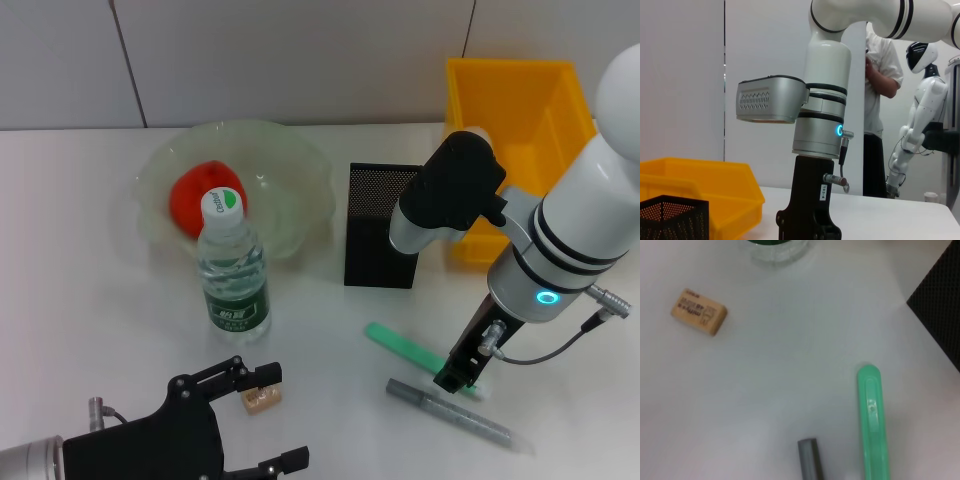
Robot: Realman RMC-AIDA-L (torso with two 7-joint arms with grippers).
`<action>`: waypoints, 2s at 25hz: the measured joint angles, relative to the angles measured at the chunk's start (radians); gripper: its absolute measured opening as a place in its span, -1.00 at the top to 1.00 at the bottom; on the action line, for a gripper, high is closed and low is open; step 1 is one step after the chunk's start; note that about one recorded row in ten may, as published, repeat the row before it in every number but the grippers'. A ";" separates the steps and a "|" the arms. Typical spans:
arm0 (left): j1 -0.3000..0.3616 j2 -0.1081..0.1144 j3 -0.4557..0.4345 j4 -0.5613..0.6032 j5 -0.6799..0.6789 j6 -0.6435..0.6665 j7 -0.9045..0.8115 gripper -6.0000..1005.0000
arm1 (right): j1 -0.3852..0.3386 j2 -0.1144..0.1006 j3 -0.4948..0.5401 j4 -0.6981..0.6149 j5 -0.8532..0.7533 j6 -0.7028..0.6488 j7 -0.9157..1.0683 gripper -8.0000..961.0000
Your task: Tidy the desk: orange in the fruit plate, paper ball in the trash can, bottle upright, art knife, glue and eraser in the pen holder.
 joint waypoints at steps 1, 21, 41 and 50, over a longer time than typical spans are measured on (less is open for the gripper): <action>0.000 0.000 0.000 0.000 0.000 0.000 0.000 -0.60 | 0.000 0.000 0.000 0.000 0.000 0.000 0.000 0.15; 0.000 0.000 0.000 -0.002 0.000 0.000 0.001 -0.60 | 0.000 0.001 -0.003 -0.012 0.000 0.002 0.000 0.39; 0.000 0.000 0.000 -0.003 0.000 0.000 0.001 -0.60 | -0.004 -0.002 -0.003 -0.008 0.001 -0.001 -0.013 0.64; 0.000 0.000 0.002 0.001 0.000 0.000 -0.004 -0.60 | -0.023 -0.006 0.131 0.177 -0.006 -0.186 -0.078 0.64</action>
